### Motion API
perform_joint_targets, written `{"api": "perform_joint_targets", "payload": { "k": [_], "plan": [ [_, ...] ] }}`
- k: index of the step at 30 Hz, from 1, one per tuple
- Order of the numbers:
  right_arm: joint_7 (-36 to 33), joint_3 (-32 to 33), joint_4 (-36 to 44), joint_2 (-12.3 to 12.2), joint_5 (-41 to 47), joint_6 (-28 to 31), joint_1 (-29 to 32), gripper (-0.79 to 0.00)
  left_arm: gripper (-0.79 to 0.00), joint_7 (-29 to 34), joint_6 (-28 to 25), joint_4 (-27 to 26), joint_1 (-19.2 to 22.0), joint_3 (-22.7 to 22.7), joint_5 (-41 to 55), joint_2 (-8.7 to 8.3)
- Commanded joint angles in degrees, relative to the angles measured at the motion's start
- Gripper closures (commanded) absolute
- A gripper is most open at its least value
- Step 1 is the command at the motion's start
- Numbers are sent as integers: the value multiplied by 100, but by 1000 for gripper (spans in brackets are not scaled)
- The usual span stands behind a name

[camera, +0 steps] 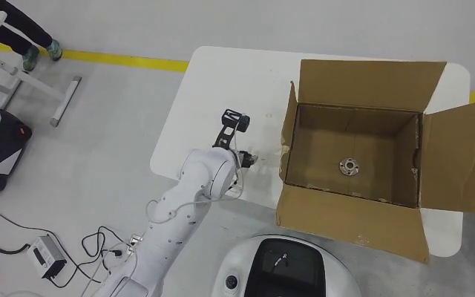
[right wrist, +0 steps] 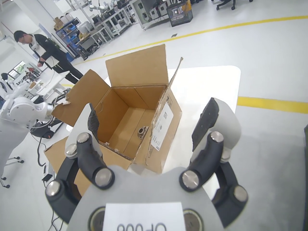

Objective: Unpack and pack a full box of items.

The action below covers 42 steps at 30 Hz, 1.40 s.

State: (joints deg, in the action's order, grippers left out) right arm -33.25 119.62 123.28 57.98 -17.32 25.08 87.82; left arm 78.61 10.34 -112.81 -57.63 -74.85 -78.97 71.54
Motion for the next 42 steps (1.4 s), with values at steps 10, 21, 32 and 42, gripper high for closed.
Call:
{"api": "perform_joint_targets", "payload": {
  "k": [10, 21, 32, 42],
  "plan": [
    [-880, -651, 367, -199, -1005, 1061, -721, 0, -785, -702, -29, -888, 147, -444, 211, 2],
    [-1632, -1602, 227, -313, -1481, 1228, -1329, 0, -785, -702, -109, -959, 240, -491, 222, 4],
    [-1641, -1691, 412, -341, -1942, 1385, -1476, 0, -785, -702, -109, -959, 240, -491, 222, 4],
    [-2837, -3934, -219, -334, -3282, 603, -3398, 0, -785, -702, -109, -959, 240, -491, 222, 4]
  ]
}}
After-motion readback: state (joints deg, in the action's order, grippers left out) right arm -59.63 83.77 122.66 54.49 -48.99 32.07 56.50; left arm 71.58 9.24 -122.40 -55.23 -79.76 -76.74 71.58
